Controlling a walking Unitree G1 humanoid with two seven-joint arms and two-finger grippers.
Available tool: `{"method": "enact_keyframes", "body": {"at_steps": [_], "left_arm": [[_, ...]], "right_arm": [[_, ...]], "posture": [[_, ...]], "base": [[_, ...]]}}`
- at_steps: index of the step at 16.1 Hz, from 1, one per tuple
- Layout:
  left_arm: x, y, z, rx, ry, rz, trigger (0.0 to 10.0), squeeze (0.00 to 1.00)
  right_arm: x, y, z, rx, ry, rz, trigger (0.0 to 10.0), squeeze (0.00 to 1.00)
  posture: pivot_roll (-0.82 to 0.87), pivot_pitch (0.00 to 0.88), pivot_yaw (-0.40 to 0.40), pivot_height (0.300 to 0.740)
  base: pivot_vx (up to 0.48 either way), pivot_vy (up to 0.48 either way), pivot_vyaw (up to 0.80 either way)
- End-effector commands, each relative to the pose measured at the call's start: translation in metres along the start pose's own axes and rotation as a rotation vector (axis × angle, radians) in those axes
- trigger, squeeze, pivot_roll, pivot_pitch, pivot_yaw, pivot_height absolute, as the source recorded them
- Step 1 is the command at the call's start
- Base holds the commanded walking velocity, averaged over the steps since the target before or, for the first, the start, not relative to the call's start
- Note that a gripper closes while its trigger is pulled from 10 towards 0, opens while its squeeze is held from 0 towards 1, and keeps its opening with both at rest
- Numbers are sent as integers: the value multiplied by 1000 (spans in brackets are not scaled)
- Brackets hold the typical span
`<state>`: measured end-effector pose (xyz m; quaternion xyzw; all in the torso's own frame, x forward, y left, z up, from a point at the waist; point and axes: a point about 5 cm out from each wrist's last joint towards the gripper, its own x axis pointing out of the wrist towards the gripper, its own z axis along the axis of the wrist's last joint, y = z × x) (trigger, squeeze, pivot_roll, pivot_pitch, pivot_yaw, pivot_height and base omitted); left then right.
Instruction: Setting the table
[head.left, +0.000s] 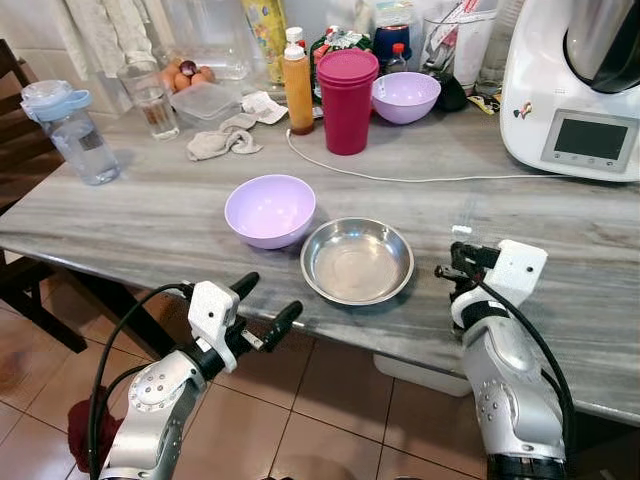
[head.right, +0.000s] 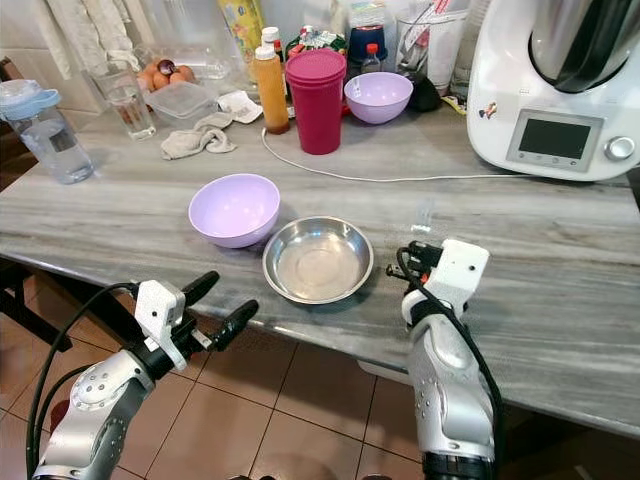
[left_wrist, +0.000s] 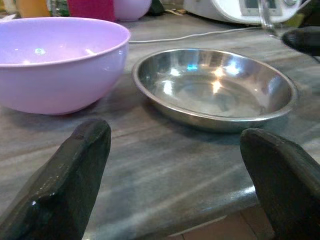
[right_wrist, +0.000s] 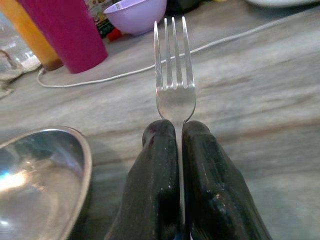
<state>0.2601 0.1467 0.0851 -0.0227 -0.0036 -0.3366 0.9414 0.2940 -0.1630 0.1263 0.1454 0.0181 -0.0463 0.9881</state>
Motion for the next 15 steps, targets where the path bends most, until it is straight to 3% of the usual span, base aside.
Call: {"method": "enact_keyframes", "body": {"at_steps": [1, 7, 15], "left_arm": [[-2, 0, 1, 5, 6, -27, 10000, 0], [-4, -2, -4, -3, 17, -72, 10000, 0], [-6, -8, -12, -41, 10, -174, 10000, 0]], "right_arm": [[2, 4, -5, 34, 38, 9, 10000, 0], [1, 4, -23, 104, 147, -24, 10000, 0], [6, -4, -24, 111, 170, -70, 10000, 0]], "posture": [[-237, 102, 86, 740], [-236, 102, 85, 740], [-244, 94, 78, 740]], "base": [[0, 0, 0], [0, 0, 0], [0, 0, 0]]}}
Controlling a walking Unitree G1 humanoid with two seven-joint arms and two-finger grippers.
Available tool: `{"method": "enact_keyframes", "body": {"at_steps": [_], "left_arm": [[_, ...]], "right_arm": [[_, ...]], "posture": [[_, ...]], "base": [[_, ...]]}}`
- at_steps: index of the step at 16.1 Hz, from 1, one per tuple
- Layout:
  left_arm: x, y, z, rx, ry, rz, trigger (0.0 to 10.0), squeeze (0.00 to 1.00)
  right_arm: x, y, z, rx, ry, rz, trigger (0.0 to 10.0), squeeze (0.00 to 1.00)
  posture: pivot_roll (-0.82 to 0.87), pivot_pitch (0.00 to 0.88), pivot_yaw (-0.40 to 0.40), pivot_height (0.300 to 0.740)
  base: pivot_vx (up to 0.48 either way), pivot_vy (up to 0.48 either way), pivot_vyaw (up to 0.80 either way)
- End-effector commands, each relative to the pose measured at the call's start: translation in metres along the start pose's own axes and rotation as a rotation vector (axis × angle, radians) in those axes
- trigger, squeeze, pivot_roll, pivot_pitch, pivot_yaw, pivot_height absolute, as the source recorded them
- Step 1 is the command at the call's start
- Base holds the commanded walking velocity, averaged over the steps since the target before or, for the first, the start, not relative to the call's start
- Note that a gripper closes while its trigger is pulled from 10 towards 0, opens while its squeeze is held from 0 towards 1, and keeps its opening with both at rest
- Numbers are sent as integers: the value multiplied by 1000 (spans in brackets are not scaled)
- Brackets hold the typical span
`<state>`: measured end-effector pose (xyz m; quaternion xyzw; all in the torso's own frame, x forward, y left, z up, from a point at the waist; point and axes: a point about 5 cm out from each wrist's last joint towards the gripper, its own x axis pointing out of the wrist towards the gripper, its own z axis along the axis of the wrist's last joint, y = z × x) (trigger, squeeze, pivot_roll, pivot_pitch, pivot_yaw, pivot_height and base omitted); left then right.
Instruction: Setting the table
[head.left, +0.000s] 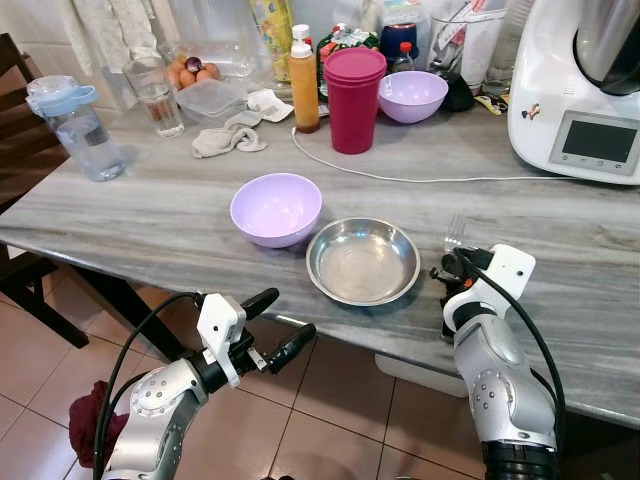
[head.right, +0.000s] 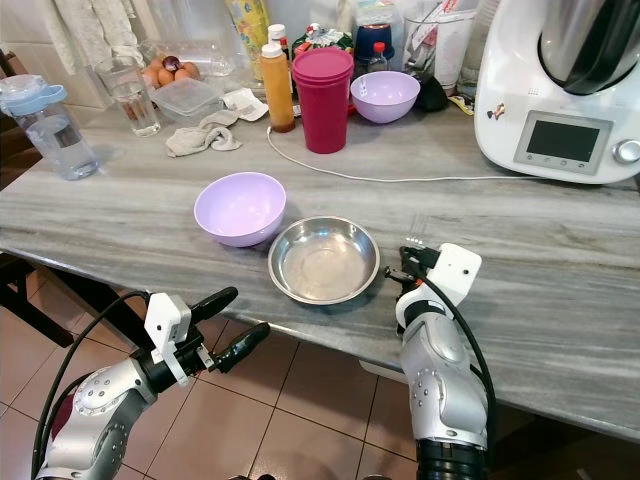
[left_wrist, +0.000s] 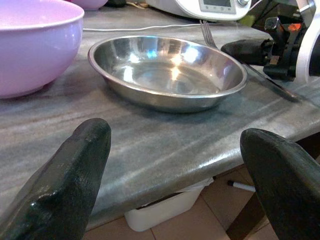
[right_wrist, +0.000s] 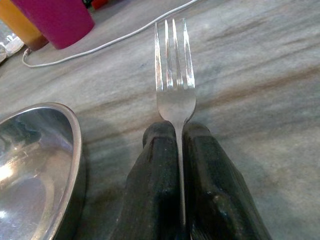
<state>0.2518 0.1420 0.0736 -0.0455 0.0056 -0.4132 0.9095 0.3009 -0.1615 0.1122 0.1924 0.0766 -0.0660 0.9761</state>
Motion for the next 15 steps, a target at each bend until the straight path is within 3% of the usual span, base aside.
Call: {"method": "enact_keyframes", "body": {"at_steps": [1, 2, 9, 12, 15], "left_arm": [[-2, 0, -1, 12, 6, -10, 10000, 0], [-1, 0, -1, 12, 5, -10, 10000, 0], [0, -1, -6, 4, 7, -15, 10000, 0], [1, 0, -6, 10, -3, -11, 10000, 0], [1, 1, -6, 13, -7, -9, 10000, 0]], "right_arm": [[1, -3, -11, 24, 59, -15, 10000, 0], [0, -2, -12, 29, 64, -13, 10000, 1000], [0, -3, -15, 27, 86, -16, 10000, 1000], [-4, 1, 9, -33, -28, 16, 10000, 1000], [-7, -4, 24, -54, -101, -3, 10000, 1000]], "posture": [[-243, 94, 76, 740], [-244, 93, 76, 740], [-244, 92, 71, 740], [-243, 90, 71, 740], [-247, 90, 72, 740]], "base": [[0, 0, 0], [0, 0, 0], [0, 0, 0], [0, 0, 0], [0, 0, 0]]}}
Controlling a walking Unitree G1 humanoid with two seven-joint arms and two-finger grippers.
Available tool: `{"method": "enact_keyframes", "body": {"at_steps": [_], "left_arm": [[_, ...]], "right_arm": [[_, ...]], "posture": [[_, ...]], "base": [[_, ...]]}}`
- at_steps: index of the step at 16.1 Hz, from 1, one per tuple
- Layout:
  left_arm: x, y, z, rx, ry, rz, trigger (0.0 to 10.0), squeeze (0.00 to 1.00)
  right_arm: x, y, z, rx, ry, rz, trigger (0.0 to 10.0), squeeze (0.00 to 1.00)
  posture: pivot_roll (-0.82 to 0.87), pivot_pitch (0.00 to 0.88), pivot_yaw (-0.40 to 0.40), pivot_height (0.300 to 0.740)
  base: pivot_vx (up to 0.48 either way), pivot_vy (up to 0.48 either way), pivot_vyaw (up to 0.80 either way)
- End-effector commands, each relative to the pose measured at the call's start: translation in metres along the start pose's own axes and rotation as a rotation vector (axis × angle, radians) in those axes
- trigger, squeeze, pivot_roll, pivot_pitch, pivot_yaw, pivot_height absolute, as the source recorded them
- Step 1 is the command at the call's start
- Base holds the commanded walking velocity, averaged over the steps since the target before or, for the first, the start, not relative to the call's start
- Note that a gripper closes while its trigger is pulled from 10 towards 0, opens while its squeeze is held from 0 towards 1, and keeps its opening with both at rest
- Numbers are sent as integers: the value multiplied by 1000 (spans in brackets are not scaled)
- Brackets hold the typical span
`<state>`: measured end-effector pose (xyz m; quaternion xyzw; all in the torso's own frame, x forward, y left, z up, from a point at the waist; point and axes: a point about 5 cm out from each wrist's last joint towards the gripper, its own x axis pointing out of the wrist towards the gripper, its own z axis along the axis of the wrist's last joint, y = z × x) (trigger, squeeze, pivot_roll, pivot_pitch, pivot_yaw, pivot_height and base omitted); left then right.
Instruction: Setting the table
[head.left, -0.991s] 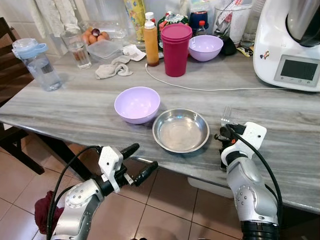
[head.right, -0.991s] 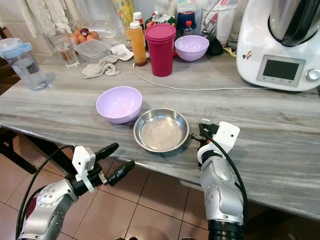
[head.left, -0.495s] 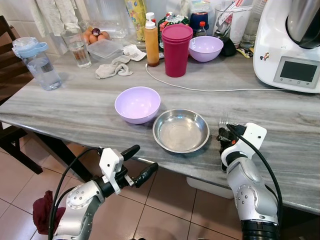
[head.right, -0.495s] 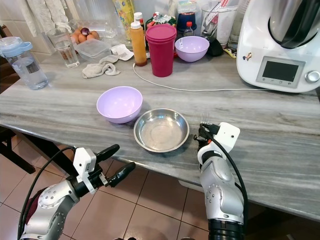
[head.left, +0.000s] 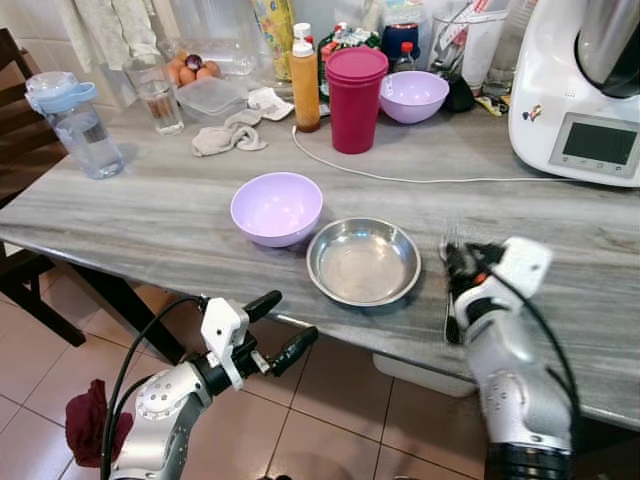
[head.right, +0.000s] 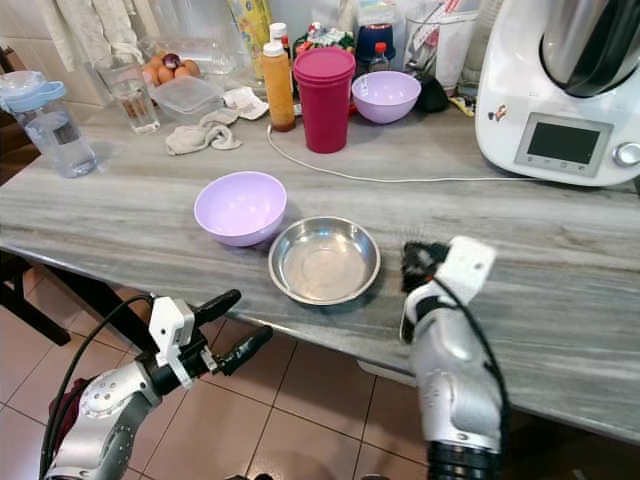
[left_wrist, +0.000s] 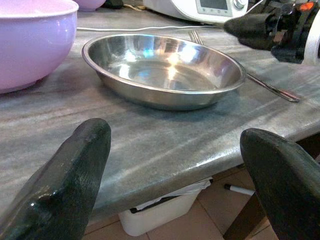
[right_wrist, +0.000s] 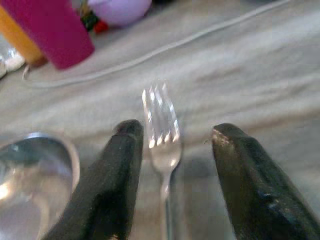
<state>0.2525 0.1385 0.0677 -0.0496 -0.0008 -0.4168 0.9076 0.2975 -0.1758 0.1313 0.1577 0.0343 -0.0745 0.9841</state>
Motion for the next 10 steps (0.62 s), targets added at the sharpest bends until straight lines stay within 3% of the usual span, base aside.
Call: {"method": "enact_keyframes", "body": {"at_steps": [1, 3, 6, 10], "left_arm": [[-1, 3, 1, 16, 4, 1, 10000, 0], [-1, 3, 1, 17, -1, 3, 10000, 0], [2, 6, 11, 57, -57, 101, 10000, 0], [8, 2, 26, 64, -118, 207, 10000, 0]], "right_arm": [[-2, 1, 8, -21, -47, 8, 10000, 1000], [-5, 0, 14, -111, -99, 21, 10000, 1000], [-13, 2, 25, -339, -214, 28, 10000, 1000], [-22, 4, 33, -507, -310, 35, 10000, 1000]], "posture": [[-248, 90, 73, 740], [-254, 92, 74, 740], [-260, 107, 79, 740], [-251, 131, 74, 740]], "base": [[0, 0, 0], [0, 0, 0], [0, 0, 0], [0, 0, 0]]}}
